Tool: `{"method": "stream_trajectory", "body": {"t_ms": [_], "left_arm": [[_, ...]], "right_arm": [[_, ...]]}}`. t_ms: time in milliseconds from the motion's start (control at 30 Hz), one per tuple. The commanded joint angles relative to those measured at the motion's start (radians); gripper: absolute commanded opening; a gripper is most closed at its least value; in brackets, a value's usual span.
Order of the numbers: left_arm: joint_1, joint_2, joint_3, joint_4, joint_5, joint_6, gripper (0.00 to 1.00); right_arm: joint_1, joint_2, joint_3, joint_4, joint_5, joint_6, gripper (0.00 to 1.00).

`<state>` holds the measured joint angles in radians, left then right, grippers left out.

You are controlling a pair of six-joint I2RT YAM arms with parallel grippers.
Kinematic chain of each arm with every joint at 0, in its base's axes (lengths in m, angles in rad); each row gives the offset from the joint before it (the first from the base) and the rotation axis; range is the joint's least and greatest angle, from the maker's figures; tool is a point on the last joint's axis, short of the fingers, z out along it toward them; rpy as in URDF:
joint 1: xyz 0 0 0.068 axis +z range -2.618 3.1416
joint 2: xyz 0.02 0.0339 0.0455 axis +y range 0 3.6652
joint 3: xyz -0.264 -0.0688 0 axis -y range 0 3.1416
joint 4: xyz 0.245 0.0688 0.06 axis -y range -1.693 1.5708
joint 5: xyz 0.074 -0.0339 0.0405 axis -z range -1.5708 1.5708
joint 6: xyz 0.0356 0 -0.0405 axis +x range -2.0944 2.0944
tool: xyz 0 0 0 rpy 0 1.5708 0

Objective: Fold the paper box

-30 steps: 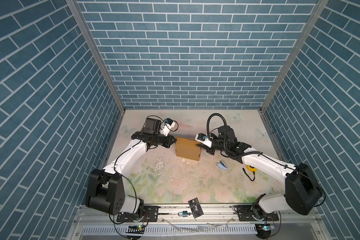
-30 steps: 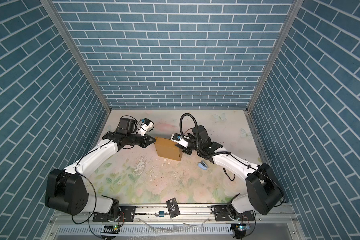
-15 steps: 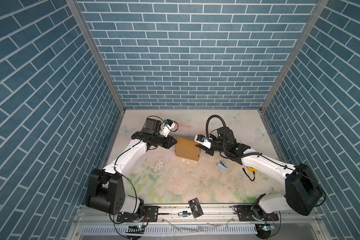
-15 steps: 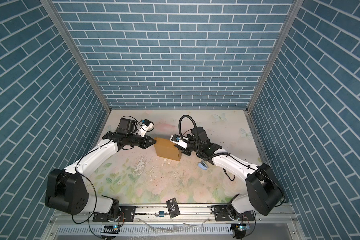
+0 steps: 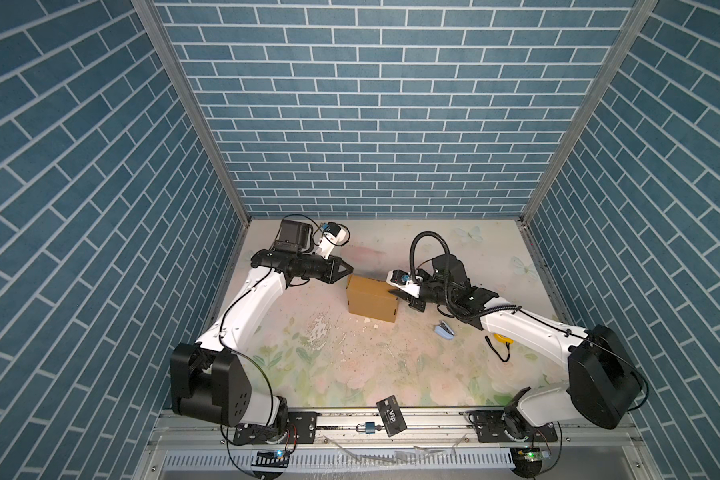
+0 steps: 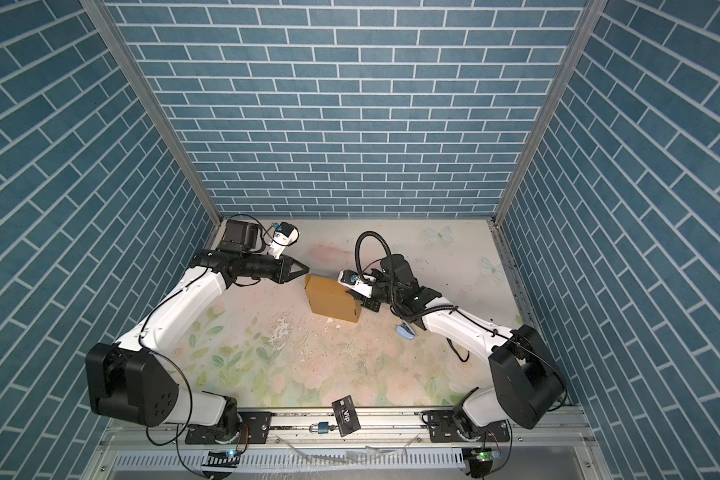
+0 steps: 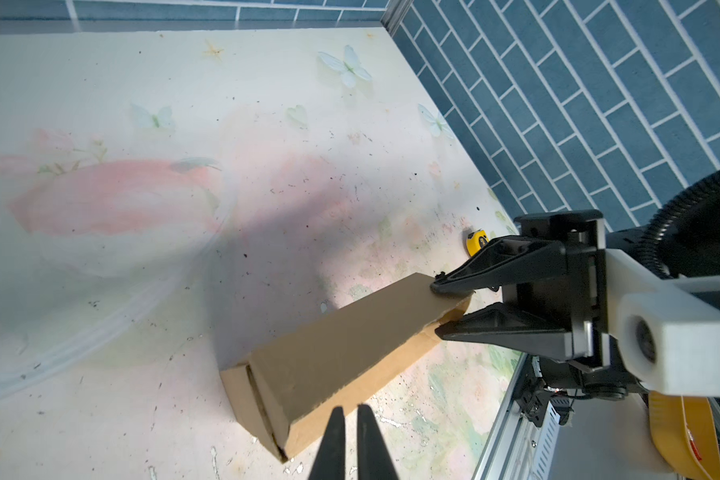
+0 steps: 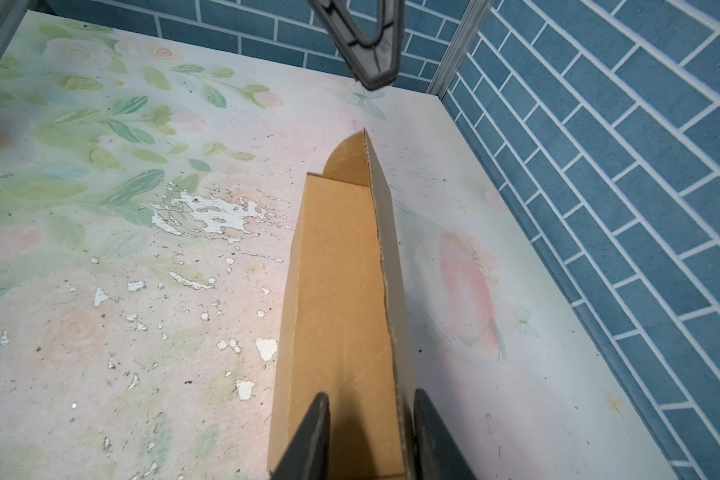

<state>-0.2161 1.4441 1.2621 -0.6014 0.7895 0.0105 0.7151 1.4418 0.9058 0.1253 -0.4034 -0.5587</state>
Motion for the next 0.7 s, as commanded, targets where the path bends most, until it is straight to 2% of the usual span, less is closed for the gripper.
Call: {"method": "stream_trajectory", "body": {"t_ms": [0,167,667], "left_arm": [[-0.019,0.043,0.021,0.007,0.038,-0.033,0.07],[-0.065,0.087,0.026,0.006,-0.005,-0.011,0.06],[-0.069,0.079,-0.079,0.065,-0.055,-0.031,0.03]], "right_arm": [[0.010,0.037,-0.030,-0.074,0.007,-0.004,0.32],[0.018,0.042,-0.028,-0.072,0.018,-0.002,0.32],[0.030,0.040,-0.069,-0.026,0.037,0.012,0.32]]}}
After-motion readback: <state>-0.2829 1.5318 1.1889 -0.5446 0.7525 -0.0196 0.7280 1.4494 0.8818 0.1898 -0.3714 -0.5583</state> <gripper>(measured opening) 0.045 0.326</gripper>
